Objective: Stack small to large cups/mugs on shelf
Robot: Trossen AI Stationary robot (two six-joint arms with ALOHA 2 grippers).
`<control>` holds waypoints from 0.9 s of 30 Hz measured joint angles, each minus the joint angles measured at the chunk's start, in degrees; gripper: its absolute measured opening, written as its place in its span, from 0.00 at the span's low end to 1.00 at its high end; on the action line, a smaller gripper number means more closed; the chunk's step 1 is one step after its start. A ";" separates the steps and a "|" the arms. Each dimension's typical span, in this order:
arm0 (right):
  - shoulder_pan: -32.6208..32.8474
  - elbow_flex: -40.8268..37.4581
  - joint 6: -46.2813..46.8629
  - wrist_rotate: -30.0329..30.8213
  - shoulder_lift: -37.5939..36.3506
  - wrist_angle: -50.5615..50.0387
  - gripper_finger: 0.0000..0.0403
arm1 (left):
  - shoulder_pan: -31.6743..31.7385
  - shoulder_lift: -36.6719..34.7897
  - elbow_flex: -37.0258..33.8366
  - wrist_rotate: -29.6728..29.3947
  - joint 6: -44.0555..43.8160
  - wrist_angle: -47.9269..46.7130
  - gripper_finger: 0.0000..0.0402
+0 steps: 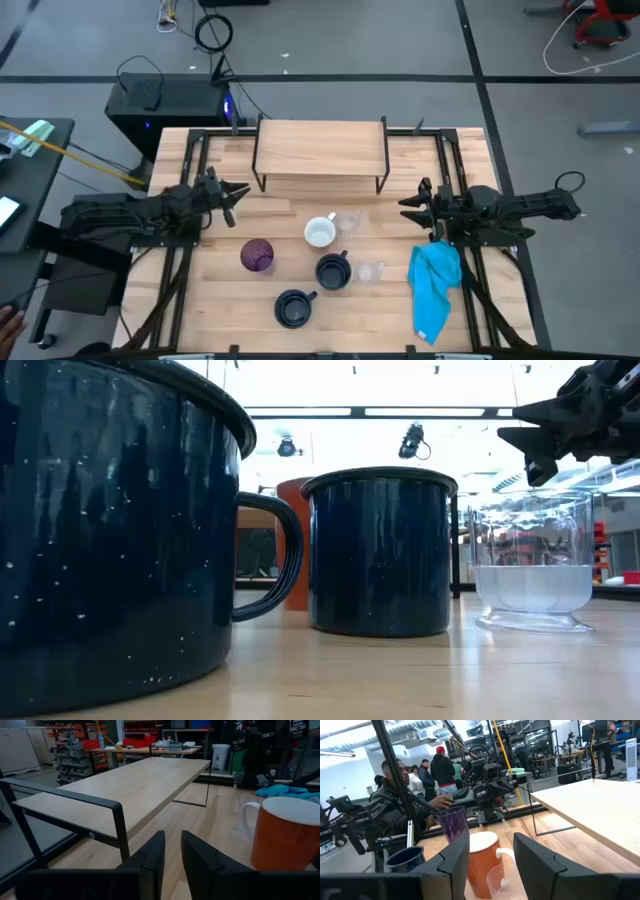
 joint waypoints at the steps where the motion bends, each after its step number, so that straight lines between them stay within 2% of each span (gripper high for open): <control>1: -0.01 -0.01 0.00 0.00 -0.02 0.00 0.40 | 0.00 0.02 0.00 0.00 -0.02 0.01 0.18; 27: -0.02 -0.01 0.00 0.00 -0.02 0.00 0.40 | 0.02 0.02 0.02 0.01 -0.02 0.01 0.17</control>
